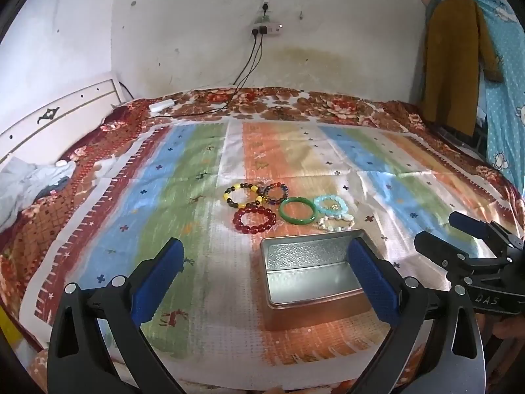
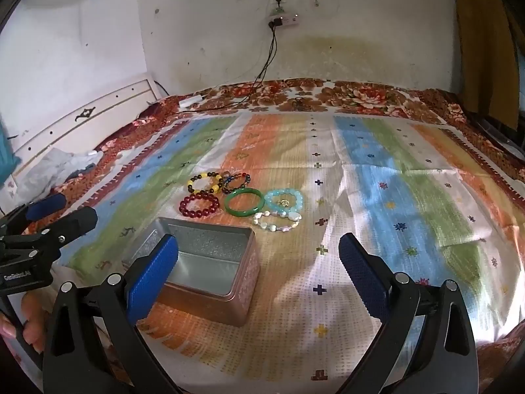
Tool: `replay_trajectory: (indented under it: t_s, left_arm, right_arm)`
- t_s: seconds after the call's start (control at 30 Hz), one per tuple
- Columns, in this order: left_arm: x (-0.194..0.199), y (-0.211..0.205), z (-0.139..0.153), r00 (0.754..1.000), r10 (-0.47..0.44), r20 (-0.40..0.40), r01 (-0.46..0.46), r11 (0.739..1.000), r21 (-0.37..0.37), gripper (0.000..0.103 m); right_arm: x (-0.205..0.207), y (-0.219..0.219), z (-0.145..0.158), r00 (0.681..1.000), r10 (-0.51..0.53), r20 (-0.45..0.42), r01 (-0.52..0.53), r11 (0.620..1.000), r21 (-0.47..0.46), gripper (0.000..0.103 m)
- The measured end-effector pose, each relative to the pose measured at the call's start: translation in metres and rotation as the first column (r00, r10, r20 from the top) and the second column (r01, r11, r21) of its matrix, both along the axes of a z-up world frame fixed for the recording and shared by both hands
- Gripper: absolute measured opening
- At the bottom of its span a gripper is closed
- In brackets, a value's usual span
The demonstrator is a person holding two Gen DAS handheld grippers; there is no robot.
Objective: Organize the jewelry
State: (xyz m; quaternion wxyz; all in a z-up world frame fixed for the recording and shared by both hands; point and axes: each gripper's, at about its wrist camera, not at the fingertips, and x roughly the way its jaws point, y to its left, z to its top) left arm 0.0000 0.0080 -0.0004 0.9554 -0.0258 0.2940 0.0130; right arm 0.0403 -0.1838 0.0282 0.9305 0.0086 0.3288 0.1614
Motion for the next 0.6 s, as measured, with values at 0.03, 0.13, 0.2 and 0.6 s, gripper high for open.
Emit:
replay_trajectory:
  t_s: [0.03,0.13,0.2,0.6]
  left_arm:
    - [-0.0007,-0.0002,0.0,1.0,-0.001,0.001,0.001,1.0,0.001,0.097]
    - [-0.0008,0.0004,0.0006,1.0,0.0,-0.002,0.0,1.0,0.004,0.097]
    - [-0.0003,0.0013,0.0013,1.0,0.003,-0.004,-0.003,1.0,0.006,0.097]
    - [-0.0006,0.0025,0.0007,1.0,0.019,-0.006,-0.019,1.0,0.023,0.097]
  right_arm:
    - [0.0001,0.0,0.0,1.0,0.0,0.0,0.0,1.0,0.001,0.099]
    - [0.0002,-0.0004,-0.0002,1.0,-0.003,0.0,0.003,1.0,0.003,0.099]
    - [0.0003,-0.0002,0.0001,1.0,-0.004,-0.002,0.004,1.0,0.004,0.099]
    - [0.0018,-0.0039,0.0008,1.0,-0.028,-0.003,0.028,1.0,0.002,0.099]
